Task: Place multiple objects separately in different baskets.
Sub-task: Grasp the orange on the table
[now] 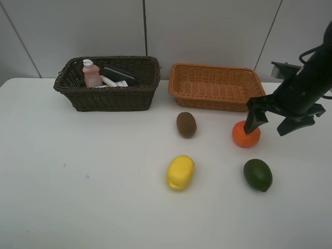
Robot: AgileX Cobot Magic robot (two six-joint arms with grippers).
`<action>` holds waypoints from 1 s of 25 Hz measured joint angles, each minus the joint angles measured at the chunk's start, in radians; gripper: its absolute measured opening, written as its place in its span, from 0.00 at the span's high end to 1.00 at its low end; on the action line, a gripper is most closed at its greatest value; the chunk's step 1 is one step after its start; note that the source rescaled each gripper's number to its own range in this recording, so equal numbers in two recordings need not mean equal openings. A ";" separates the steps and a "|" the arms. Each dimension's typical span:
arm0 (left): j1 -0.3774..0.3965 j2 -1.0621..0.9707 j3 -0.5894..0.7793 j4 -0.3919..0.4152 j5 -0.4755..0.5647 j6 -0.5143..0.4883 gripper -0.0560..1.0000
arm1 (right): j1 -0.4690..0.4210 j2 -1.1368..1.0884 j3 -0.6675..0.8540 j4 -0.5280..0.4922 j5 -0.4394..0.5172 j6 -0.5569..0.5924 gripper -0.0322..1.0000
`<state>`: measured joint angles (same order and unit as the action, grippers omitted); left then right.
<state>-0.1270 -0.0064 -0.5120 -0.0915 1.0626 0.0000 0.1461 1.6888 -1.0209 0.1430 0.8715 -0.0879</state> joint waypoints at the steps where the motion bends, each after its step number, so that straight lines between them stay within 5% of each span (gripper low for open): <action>1: 0.000 0.000 0.000 0.000 0.000 0.000 0.00 | 0.005 0.028 -0.032 -0.001 0.001 0.000 0.04; 9: 0.000 0.000 0.000 0.000 0.000 0.000 0.00 | 0.014 0.193 -0.175 -0.028 0.019 -0.003 0.04; 25: 0.000 0.000 0.000 0.000 0.000 0.000 0.00 | 0.014 0.362 -0.184 -0.028 -0.055 -0.013 0.04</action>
<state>-0.1270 -0.0064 -0.5120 -0.0915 1.0626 0.0000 0.1603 2.0510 -1.2052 0.1146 0.8160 -0.1011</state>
